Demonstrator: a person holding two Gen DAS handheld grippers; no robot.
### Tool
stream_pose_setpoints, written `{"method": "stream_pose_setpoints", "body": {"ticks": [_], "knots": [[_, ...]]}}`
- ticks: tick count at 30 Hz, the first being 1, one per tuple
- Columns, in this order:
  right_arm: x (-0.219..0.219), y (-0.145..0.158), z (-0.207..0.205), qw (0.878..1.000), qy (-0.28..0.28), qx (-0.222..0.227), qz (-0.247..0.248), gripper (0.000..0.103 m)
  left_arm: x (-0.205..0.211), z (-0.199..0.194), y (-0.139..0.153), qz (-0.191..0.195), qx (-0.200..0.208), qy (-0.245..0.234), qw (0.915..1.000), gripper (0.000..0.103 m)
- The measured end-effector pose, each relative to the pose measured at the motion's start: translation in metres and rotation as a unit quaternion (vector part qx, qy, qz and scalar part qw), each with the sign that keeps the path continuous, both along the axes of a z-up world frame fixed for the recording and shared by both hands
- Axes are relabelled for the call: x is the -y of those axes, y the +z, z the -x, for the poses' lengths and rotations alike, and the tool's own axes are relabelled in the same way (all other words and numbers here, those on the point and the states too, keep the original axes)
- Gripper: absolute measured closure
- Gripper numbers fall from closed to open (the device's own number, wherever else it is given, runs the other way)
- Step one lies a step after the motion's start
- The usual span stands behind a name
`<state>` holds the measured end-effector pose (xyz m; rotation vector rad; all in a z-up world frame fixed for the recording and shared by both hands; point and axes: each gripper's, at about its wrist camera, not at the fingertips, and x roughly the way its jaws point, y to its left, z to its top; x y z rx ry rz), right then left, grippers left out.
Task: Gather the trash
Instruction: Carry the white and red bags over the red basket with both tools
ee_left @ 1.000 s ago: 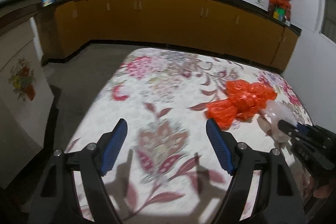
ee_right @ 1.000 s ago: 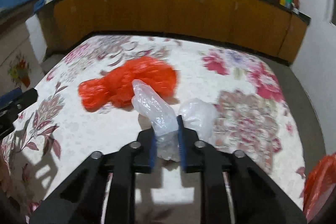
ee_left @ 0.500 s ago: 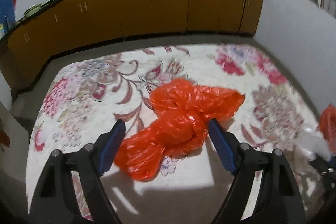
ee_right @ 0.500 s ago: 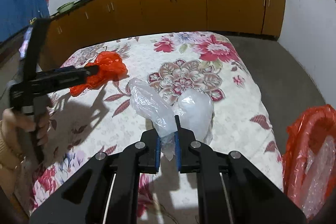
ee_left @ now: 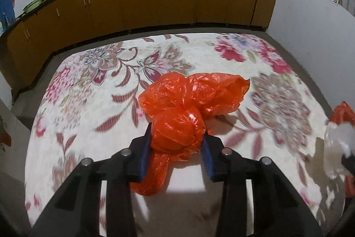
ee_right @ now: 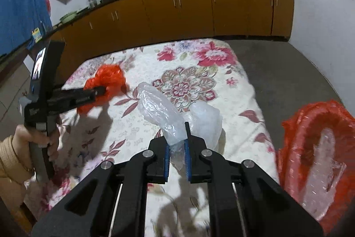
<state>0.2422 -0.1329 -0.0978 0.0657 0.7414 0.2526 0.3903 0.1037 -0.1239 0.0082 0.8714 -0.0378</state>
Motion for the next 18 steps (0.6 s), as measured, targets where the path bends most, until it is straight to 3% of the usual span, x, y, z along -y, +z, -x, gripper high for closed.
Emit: {"method": "stream_pose_setpoints", "body": {"ticks": [8,18], "knots": [[0.029,0.029,0.043,0.999,-0.026,0.024,-0.020,0.092,0.042,0.068,0.040,0.021,0.013,-0.035,0.9991,0.064],[0.081,0.064,0.096,0.994,-0.084,0.058,-0.037,0.092,0.096,0.121,0.089,0.042,0.036,-0.098,0.9937,0.064]]}}
